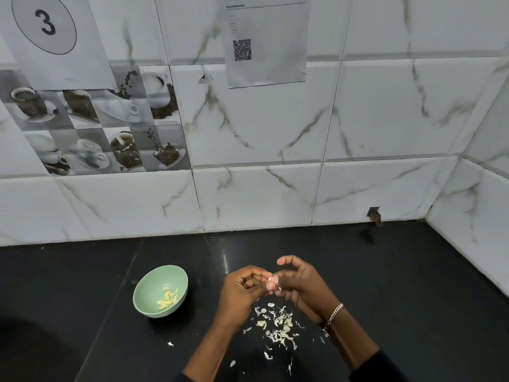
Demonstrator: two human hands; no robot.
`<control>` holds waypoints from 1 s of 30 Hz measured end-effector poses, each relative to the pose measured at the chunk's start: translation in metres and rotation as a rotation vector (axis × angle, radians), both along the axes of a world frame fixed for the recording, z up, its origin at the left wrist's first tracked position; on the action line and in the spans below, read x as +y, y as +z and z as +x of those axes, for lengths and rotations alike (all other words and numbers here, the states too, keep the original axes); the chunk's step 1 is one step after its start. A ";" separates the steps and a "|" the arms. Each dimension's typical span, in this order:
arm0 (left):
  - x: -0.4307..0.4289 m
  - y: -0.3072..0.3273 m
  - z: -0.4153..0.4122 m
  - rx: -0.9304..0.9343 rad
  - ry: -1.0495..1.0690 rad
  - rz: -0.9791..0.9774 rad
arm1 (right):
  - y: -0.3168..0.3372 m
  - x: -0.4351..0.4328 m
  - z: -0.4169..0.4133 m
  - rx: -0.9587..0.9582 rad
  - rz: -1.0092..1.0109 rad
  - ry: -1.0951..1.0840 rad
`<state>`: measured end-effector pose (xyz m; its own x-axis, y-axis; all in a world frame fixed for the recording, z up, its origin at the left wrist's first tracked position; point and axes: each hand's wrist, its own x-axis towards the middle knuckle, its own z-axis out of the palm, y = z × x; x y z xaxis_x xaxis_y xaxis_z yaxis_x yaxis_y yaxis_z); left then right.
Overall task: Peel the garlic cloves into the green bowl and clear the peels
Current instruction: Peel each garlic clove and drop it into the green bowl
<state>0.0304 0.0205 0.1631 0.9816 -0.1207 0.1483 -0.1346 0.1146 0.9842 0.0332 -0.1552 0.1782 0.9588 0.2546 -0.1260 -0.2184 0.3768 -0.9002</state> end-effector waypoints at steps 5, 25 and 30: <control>0.000 0.003 0.001 -0.003 -0.020 0.026 | 0.002 0.002 -0.002 -0.016 0.025 -0.011; -0.004 0.016 -0.008 -0.078 0.022 0.253 | 0.005 0.011 -0.001 -0.094 -0.100 -0.149; -0.006 0.017 -0.008 -0.114 0.078 0.338 | -0.001 0.014 0.000 -0.138 -0.172 -0.200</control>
